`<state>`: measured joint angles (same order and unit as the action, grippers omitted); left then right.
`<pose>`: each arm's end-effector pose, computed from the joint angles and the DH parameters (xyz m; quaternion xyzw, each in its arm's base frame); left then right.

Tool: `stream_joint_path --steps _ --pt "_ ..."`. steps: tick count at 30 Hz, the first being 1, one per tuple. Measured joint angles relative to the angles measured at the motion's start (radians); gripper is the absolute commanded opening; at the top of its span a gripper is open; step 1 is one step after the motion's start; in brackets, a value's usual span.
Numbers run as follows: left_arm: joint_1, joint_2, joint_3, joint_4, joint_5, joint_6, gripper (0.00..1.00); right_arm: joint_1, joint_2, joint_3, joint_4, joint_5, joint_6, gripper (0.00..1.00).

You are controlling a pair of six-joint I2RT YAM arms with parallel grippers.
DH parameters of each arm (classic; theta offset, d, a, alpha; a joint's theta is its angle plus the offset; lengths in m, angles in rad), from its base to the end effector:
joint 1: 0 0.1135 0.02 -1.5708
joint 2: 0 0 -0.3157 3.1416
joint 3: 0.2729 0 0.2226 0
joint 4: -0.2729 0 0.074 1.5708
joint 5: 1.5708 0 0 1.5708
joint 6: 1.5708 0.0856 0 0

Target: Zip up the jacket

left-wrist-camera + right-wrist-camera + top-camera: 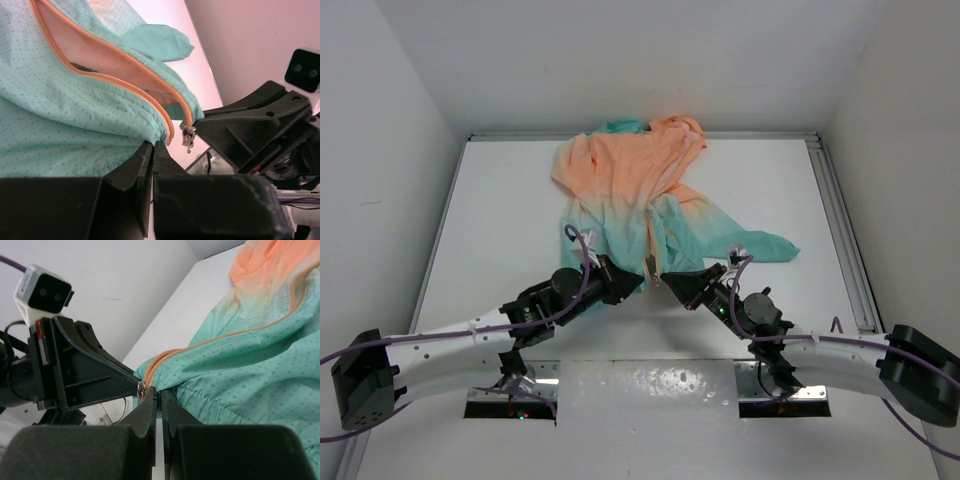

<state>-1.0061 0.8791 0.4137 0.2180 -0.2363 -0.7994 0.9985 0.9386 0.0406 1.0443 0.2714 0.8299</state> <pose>0.1184 -0.1494 0.2756 0.0088 0.7867 -0.4214 0.4510 0.1107 0.1294 0.2607 0.0475 0.6538 0.5400 0.5278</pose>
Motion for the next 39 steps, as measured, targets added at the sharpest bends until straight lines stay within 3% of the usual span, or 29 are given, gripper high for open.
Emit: stream_joint_path --steps 39 --pt "0.074 0.023 0.013 0.018 0.169 -0.1 0.0 0.046 -0.041 0.0 -0.092 0.002 -0.151 0.0"
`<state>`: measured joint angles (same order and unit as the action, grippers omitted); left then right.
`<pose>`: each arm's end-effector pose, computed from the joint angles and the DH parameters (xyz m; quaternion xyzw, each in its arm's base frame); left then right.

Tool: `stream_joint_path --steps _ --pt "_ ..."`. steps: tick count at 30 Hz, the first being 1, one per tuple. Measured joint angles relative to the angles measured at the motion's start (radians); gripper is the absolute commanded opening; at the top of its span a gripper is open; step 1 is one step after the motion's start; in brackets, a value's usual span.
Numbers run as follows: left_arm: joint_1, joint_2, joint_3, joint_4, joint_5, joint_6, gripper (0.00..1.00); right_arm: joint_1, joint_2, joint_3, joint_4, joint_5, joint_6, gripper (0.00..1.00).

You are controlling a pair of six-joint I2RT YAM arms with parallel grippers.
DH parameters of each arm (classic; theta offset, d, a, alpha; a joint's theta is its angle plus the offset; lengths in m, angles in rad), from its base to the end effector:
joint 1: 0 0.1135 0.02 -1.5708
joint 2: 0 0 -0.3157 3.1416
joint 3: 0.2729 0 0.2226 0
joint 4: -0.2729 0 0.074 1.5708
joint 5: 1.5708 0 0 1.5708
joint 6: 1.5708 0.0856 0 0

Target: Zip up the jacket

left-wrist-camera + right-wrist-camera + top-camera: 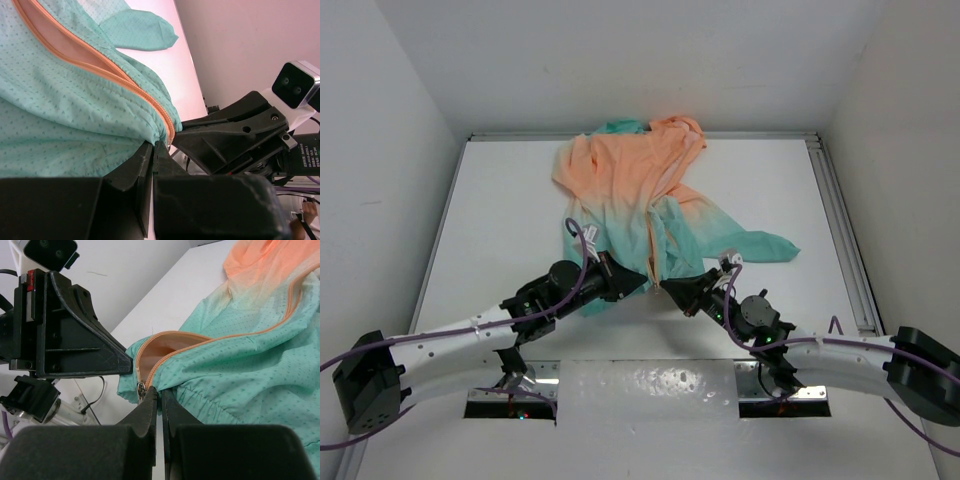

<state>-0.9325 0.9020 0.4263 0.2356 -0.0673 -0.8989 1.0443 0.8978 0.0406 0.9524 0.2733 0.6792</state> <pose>0.1221 -0.1549 0.2784 -0.0076 0.7865 -0.4731 0.3969 0.1027 0.1307 0.2524 -0.0218 0.6736 0.4967 0.5468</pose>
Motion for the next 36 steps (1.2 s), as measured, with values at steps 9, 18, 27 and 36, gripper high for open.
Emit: stream_joint_path --steps 9,18,27,36 --pt "0.003 0.003 0.0 0.0 0.015 -0.012 0.0 0.001 0.0 0.0 -0.003 0.009 -0.009 0.0" --pt "0.003 -0.01 0.0 -0.005 -0.011 -0.024 0.0 0.005 0.0 0.0 -0.004 0.013 -0.018 0.0" --pt "0.003 -0.013 0.0 -0.032 -0.023 -0.026 0.0 0.021 -0.005 0.0 -0.013 0.016 -0.033 0.0" --pt "0.004 -0.009 0.0 -0.044 -0.021 -0.026 0.0 0.023 -0.014 0.0 -0.019 0.027 -0.044 0.0"
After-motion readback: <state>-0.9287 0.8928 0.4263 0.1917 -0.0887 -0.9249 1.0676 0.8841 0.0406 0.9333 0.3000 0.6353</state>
